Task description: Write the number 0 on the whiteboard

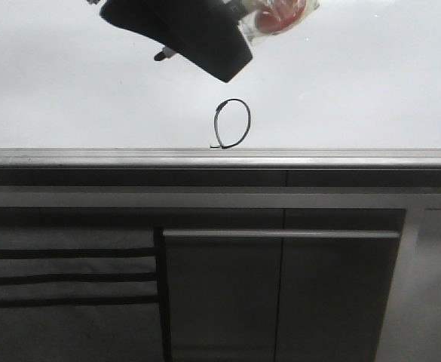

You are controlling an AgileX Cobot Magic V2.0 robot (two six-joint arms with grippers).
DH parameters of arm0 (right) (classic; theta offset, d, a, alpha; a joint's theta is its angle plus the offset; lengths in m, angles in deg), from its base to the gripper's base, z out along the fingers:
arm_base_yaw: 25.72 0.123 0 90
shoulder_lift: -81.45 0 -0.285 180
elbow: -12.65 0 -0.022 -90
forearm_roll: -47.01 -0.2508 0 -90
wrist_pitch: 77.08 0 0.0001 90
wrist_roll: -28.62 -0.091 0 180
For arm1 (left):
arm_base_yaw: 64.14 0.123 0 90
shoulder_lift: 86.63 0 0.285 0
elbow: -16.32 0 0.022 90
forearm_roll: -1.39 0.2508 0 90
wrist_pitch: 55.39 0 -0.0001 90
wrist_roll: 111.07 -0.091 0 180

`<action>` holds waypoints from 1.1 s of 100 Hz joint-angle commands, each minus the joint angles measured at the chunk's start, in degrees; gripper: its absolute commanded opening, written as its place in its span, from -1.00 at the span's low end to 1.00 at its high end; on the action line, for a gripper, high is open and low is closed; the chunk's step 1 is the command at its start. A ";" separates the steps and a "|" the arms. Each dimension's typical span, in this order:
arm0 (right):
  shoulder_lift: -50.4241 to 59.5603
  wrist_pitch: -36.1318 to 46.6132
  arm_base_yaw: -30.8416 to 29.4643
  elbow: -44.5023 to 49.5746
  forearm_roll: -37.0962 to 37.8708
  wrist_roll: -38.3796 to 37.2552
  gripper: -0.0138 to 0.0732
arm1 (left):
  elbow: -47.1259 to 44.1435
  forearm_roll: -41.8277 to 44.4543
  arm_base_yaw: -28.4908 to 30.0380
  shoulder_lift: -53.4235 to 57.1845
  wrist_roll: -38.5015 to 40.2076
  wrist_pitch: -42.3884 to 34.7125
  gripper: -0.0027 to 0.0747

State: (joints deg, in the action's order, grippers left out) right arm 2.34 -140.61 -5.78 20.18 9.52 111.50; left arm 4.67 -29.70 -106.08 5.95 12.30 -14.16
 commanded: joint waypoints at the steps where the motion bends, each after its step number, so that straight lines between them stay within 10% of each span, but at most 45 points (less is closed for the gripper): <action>1: 1.49 1.21 0.06 -1.36 -2.82 0.52 -0.71 | 1.99 -1.76 -0.26 2.04 0.12 -1.75 -0.50; 34: 1.86 2.53 0.06 -1.47 -2.71 0.41 0.03 | 1.99 -1.21 -0.26 2.04 0.12 -1.75 -0.84; 61: 8.12 1.54 -8.58 -3.88 1.55 -13.28 0.04 | 0.60 0.90 8.83 2.04 5.82 -3.89 -0.98; 110: 12.29 2.21 -16.48 1.02 1.33 -17.53 0.04 | -13.15 -14.74 21.52 -0.76 11.45 -49.81 -0.98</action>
State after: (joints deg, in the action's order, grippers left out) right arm 13.69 -141.27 -21.83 22.39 12.84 94.15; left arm -9.59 -42.69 -84.79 4.76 23.10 -56.16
